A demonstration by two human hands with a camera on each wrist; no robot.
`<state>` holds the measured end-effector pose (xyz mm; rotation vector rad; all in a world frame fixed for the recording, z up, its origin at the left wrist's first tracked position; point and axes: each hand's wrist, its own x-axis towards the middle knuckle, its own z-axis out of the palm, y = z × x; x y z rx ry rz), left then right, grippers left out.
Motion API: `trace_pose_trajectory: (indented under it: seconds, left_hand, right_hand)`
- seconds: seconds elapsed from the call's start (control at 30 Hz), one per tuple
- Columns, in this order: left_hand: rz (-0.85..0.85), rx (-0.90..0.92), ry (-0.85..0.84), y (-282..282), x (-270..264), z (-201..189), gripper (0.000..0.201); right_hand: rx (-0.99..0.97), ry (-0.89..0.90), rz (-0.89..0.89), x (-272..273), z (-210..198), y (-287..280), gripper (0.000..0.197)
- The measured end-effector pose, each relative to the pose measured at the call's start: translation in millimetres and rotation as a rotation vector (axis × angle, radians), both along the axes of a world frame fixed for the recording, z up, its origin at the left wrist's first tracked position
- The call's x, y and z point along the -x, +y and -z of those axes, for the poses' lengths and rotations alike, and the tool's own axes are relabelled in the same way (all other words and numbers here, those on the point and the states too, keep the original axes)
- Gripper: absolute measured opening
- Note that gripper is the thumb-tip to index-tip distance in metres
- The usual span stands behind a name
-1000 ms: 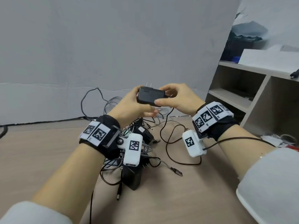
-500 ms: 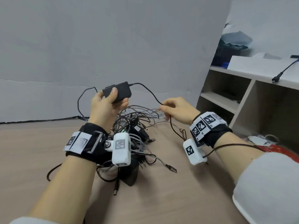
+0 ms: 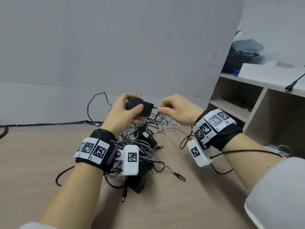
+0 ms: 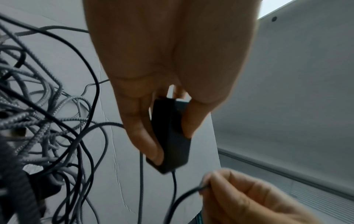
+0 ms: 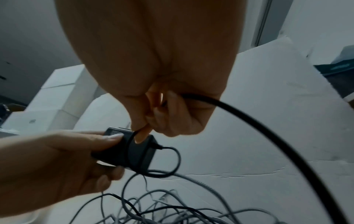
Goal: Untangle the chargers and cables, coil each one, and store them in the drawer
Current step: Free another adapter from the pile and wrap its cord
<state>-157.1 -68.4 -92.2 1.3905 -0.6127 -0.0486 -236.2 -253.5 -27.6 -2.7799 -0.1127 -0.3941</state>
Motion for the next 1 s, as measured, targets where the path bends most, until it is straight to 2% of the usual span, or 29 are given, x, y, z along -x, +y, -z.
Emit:
trace_pose_trajectory:
  seconds: [0.1,0.2,0.33,0.47,0.57,0.7,0.77,0.83,0.9,1.0]
  left_hand:
    - [0.133,-0.017,0.028,-5,8,-2,0.029]
    - [0.195,-0.035,0.044,-6,11,-4,0.04]
    - [0.152,-0.176,-0.056,-6,8,-1,0.043]
    - [0.135,-0.187,-0.027,-4,6,-3,0.034]
    - [0.092,-0.183,0.02,-3,3,-1,0.034]
    - [0.052,-0.155,0.075,-4,-1,4,0.04]
    - [0.086,-0.156,0.096,-4,-1,4,0.044]
    - [0.149,-0.173,0.113,-5,2,3,0.048]
    - [0.229,-0.154,0.14,-6,7,2,0.05]
    - [0.313,-0.108,0.175,-5,12,1,0.048]
  right_hand:
    - [-0.016,-0.028,-0.035,-4,-3,10,0.02]
    - [-0.06,-0.052,-0.046,-7,-3,11,0.019]
    - [-0.114,-0.036,-0.079,-7,-3,13,0.015]
    - [-0.166,-0.084,-0.068,-6,-5,12,0.013]
    - [-0.233,0.001,-0.051,-2,-6,2,0.016]
    - [-0.151,0.184,-0.013,5,2,-14,0.016]
    - [-0.267,0.143,0.007,5,7,-21,0.018]
    - [-0.423,0.014,0.017,4,8,-24,0.014]
    - [-0.477,-0.11,0.034,2,7,-25,0.01]
    - [-0.509,-0.166,0.029,-3,6,-26,0.009]
